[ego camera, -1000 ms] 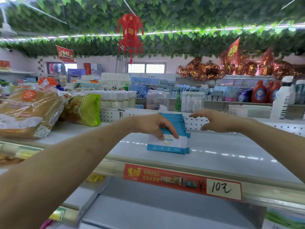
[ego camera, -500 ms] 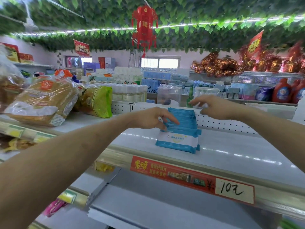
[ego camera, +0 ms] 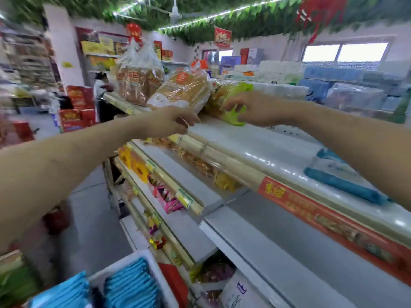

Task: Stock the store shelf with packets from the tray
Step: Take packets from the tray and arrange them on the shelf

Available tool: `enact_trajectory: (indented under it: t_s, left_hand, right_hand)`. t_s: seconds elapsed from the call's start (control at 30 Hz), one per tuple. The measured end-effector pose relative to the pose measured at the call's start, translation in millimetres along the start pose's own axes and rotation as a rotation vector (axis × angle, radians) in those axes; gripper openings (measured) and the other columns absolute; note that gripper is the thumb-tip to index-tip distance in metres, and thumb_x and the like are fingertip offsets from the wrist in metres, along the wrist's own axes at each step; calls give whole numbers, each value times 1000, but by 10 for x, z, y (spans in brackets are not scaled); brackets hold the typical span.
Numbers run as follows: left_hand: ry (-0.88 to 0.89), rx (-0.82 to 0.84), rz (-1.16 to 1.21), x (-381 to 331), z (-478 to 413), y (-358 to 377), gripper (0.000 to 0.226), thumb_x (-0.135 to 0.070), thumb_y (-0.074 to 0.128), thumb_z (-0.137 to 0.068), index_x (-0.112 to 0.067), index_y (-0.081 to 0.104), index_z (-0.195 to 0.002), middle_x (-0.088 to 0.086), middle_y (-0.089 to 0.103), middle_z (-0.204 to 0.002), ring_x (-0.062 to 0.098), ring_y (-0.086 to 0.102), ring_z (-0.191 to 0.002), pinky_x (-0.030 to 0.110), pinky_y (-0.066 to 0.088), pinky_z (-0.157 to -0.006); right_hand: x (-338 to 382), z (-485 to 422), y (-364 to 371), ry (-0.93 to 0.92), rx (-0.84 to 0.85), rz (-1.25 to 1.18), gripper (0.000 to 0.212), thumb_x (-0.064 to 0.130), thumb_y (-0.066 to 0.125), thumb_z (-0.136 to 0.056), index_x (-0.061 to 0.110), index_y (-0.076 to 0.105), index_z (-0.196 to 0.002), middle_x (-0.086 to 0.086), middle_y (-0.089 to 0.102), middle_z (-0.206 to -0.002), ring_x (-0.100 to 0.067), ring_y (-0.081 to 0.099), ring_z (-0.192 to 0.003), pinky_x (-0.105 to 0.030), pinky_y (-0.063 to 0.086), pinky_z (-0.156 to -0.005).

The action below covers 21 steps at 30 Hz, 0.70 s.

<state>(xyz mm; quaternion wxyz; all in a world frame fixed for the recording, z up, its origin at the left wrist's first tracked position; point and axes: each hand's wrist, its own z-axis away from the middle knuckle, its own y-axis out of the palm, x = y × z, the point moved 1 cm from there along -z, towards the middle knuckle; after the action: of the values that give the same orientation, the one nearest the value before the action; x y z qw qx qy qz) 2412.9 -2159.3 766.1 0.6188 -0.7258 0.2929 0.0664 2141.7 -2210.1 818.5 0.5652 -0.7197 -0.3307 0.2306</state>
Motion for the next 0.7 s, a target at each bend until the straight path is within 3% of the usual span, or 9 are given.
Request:
enact_trajectory:
  t_s: [0.1, 0.2, 0.27, 0.37, 0.43, 0.6, 0.7]
  left_hand:
    - [-165, -99, 24, 376, 624, -86, 37, -10, 63, -101, -34, 67, -129, -13, 66, -124, 4, 64, -112, 29, 52, -94]
    - [-360, -165, 10, 776, 1328, 5, 37, -6, 62, -100, -23, 67, -133, -5, 67, -127, 13, 65, -113, 25, 53, -93]
    - [-483, -168, -12, 1017, 1811, 167, 40, -1, 61, -99, -15, 65, -136, 3, 68, -128, 16, 65, -113, 20, 53, -89]
    - [-689, -134, -23, 1286, 2531, 525, 43, 5, 60, -94, -10, 66, -135, 9, 70, -121, 21, 66, -111, 38, 54, -100]
    - [-790, -105, -13, 1399, 2961, 819, 44, 4, 61, -92, -11, 67, -133, 8, 72, -118, 23, 68, -109, 41, 54, -100]
    - [-916, 41, -7, 1574, 3728, 1575, 46, 0, 59, -89, -15, 68, -131, -1, 72, -117, 21, 67, -111, 26, 50, -95]
    - [-942, 134, 14, 1673, 3960, 1943, 45, -1, 57, -91, -14, 67, -133, 5, 69, -129, 23, 64, -117, 30, 49, -101]
  right_hand:
    - [481, -396, 368, -154, 41, -75, 48, 2, 58, -94, 17, 61, -140, -3, 64, -135, -14, 58, -115, -30, 47, -98]
    - [964, -650, 844, -279, 106, -164, 44, 9, 55, -98, 24, 61, -139, 2, 61, -134, -12, 58, -114, -32, 48, -94]
    - [1266, -710, 1232, -322, 154, -262, 42, 9, 55, -98, 27, 63, -136, 5, 62, -130, -13, 60, -115, -27, 49, -88]
    - [1654, -654, 1952, -372, 234, -364, 44, 4, 53, -95, 22, 67, -132, 9, 64, -117, -16, 61, -103, -12, 45, -71]
    - [1822, -558, 2480, -392, 317, -409, 45, -2, 53, -92, 15, 68, -131, -1, 67, -124, -13, 58, -102, -9, 42, -72]
    - [1974, -192, 3664, -321, 644, -457, 45, 2, 49, -99, 20, 61, -138, -2, 62, -135, -20, 61, -118, -43, 55, -99]
    - [1980, -30, 4109, -299, 765, -438, 45, 5, 50, -100, 24, 60, -139, 0, 60, -138, -18, 61, -117, -37, 55, -95]
